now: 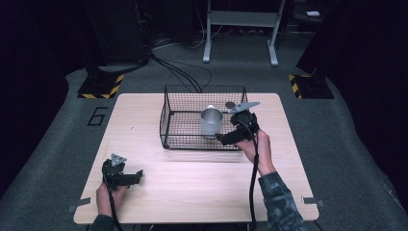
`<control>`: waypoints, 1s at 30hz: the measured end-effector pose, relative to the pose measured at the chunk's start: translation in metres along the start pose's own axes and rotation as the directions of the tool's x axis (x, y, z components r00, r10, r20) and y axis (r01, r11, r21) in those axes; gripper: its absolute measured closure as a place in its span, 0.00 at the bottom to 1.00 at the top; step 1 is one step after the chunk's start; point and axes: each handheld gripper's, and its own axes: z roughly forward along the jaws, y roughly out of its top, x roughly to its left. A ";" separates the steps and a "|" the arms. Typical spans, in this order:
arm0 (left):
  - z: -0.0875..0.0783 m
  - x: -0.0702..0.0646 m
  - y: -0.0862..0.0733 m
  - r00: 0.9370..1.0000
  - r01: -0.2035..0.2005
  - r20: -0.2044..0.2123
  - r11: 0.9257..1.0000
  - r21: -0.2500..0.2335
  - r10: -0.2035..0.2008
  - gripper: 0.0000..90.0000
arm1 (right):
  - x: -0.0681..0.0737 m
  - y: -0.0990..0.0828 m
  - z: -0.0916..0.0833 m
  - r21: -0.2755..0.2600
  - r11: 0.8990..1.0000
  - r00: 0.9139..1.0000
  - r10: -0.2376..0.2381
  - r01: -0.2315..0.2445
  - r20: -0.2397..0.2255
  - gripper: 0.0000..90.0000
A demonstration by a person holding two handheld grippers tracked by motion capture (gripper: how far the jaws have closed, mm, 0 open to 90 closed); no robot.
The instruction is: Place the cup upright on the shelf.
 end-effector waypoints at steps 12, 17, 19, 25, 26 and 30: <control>0.000 0.000 0.000 1.000 0.000 0.000 1.000 0.000 0.000 0.02 | -0.003 -0.066 -0.026 -0.007 0.998 0.996 0.061 -0.061 0.064 0.00; 0.000 0.000 0.000 1.000 -0.001 0.001 1.000 0.001 0.001 0.02 | -0.008 -0.096 -0.032 -0.003 0.996 0.992 0.087 -0.087 0.092 0.00; 0.000 0.000 0.000 1.000 -0.001 0.000 1.000 0.000 0.001 0.03 | -0.011 -0.110 -0.034 -0.004 0.995 0.989 0.100 -0.100 0.111 0.00; 0.000 0.000 0.000 1.000 0.000 0.003 1.000 0.001 0.000 0.03 | -0.020 -0.145 -0.035 0.004 0.987 0.976 0.157 -0.159 0.150 0.00; 0.000 0.000 0.000 1.000 0.000 0.000 1.000 0.000 0.000 0.03 | -0.022 -0.151 -0.034 0.004 0.986 0.974 0.161 -0.164 0.160 0.00; 0.000 0.000 0.000 1.000 0.000 0.002 1.000 0.001 0.000 0.02 | -0.028 -0.175 -0.032 0.012 0.979 0.961 0.198 -0.204 0.193 0.00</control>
